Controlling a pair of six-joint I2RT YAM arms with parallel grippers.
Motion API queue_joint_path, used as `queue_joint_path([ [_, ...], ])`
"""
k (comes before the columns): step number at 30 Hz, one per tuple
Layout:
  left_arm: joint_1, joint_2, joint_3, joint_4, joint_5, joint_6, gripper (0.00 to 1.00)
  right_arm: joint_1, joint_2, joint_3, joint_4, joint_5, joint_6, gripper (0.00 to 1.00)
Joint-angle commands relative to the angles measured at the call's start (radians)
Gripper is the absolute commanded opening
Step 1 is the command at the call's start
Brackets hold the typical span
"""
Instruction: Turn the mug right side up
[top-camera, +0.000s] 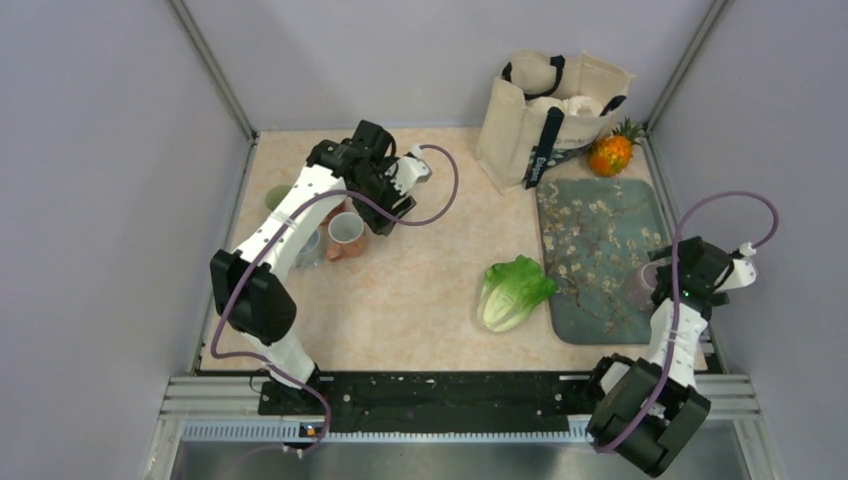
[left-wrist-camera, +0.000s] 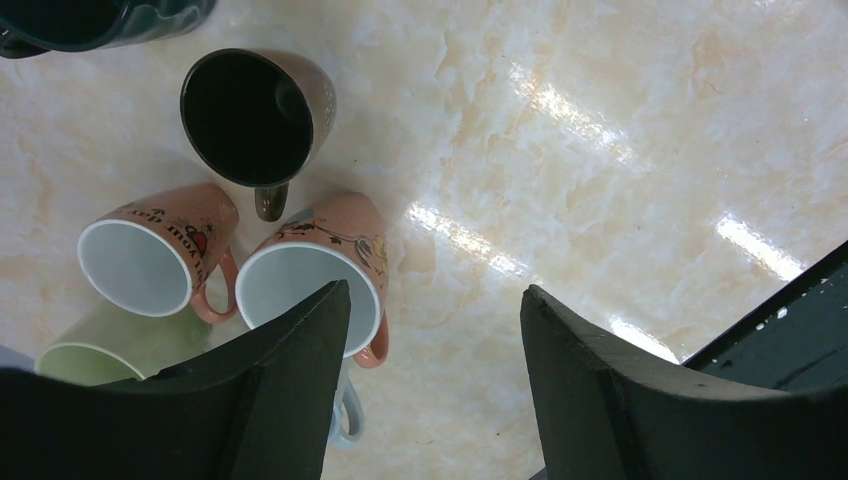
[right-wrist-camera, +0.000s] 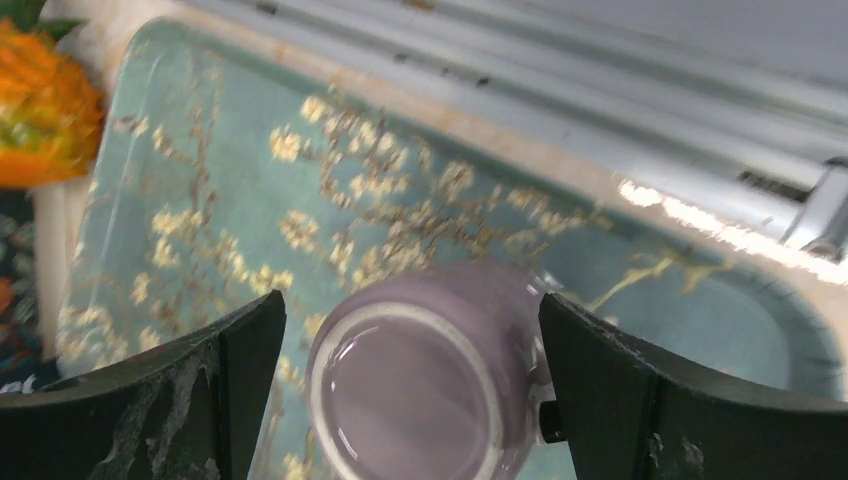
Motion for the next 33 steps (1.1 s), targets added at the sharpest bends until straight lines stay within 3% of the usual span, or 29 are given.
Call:
queue_joint_path([
  [1,0.001,-0.048,0.002,0.038,0.024,-0.008,0.69,0.0,-0.099,-0.018,-0.024,-0.133,0.099,0.96],
  [4,0.002,-0.056,0.002,0.042,0.026,-0.005,0.68,0.071,-0.168,-0.03,-0.07,-0.152,0.177,0.96],
  [8,0.002,-0.062,0.002,0.048,0.014,-0.002,0.69,0.353,-0.209,-0.04,-0.084,-0.037,0.233,0.96],
  [11,0.002,-0.066,0.0,0.045,0.01,0.001,0.69,0.501,-0.156,0.013,-0.101,-0.023,0.154,0.96],
  [16,0.002,-0.086,-0.028,0.051,0.011,0.009,0.69,0.564,-0.069,0.184,-0.301,-0.056,-0.116,0.97],
  [21,0.002,-0.099,-0.046,0.071,0.033,0.012,0.69,0.709,-0.098,0.277,-0.467,-0.032,-0.263,0.95],
  [24,0.001,-0.102,-0.051,0.077,0.039,0.015,0.68,0.772,-0.073,0.266,-0.503,-0.099,-0.28,0.9],
  [27,0.001,-0.102,-0.052,0.075,0.051,0.019,0.68,0.807,-0.018,0.247,-0.512,-0.028,-0.242,0.9],
  [33,0.001,-0.119,-0.065,0.073,0.064,0.026,0.68,0.806,0.041,0.213,-0.433,0.087,-0.233,0.69],
])
